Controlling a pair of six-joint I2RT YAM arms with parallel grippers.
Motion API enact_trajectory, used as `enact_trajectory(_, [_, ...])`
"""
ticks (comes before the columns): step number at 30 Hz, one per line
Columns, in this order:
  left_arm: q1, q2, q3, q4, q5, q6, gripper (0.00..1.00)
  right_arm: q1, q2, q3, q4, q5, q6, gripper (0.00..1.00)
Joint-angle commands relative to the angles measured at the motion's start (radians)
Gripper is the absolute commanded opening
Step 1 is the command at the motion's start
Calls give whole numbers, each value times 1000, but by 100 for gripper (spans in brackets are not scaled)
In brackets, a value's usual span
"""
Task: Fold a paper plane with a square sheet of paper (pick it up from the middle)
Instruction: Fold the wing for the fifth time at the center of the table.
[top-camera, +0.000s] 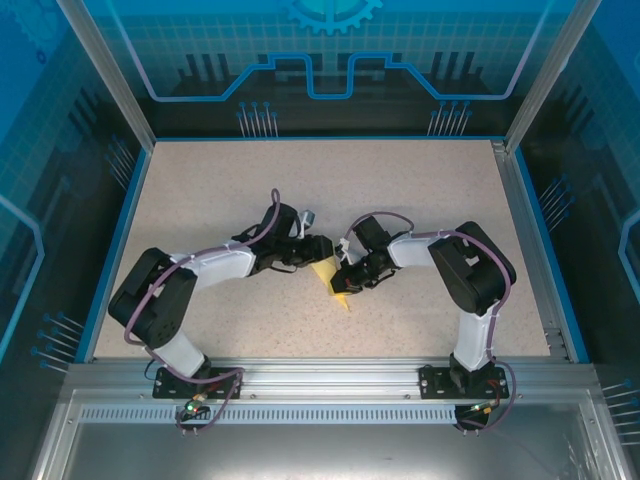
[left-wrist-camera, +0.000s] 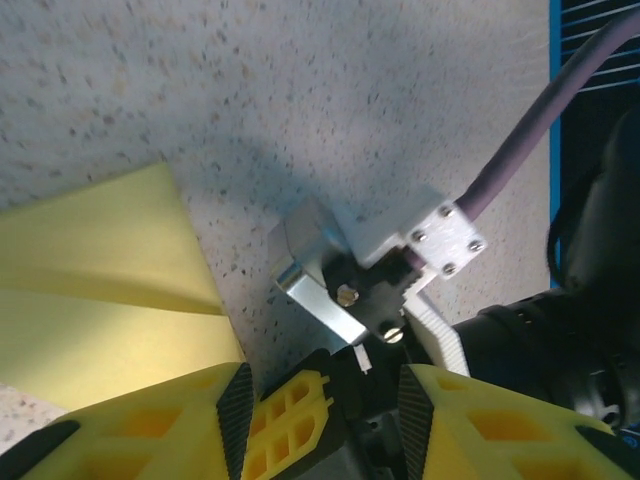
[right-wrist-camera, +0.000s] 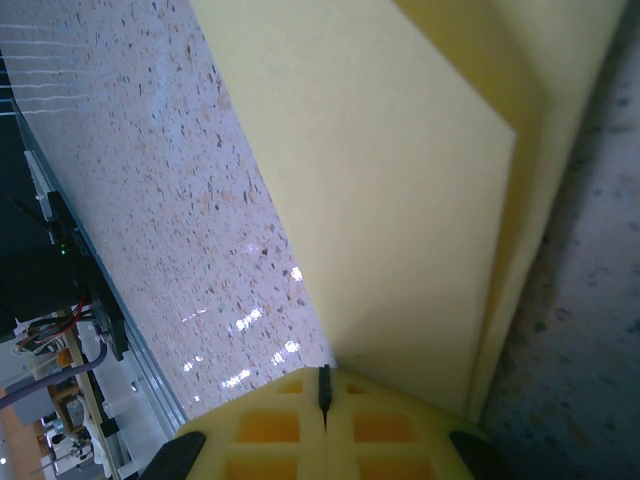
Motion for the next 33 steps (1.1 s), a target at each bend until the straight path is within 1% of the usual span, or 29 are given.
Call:
enact_trajectory(1, [-8, 32, -12, 53, -3, -41, 46, -6, 34, -28, -28, 74, -5, 0])
enact_trajectory(10, [-10, 104, 6, 90, 18, -46, 46, -6, 28, -53, -3, 87, 17, 0])
enact_trajectory(17, [-9, 177, 2, 108, -21, -55, 46, -7, 20, -59, 14, 93, 32, 0])
enact_trajectory(18, [-7, 182, 1, 108, -29, -59, 45, -8, 20, -87, 20, 92, 36, 0])
enact_trajectory(21, [-5, 164, -24, 143, -39, -72, 45, -8, 20, -93, 27, 95, 43, 0])
enact_trajectory(22, [-3, 154, -31, 149, -39, -79, 43, -8, 19, -94, 26, 100, 44, 0])
enact_trajectory(24, [0, 122, -52, 175, -45, -96, 35, -11, 18, -93, 27, 105, 48, 0])
enact_trajectory(26, [0, 77, -72, 175, -78, -108, 32, -13, 20, -89, 24, 105, 47, 0])
enact_trajectory(27, [1, 59, -76, 167, -93, -110, 26, -13, 20, -86, 21, 107, 46, 0])
enact_trajectory(28, [2, 50, -75, 153, -100, -111, 23, -14, 20, -84, 20, 110, 47, 0])
enact_trajectory(33, [8, 56, -60, 128, -78, -113, 10, -14, 25, -80, 17, 108, 47, 0])
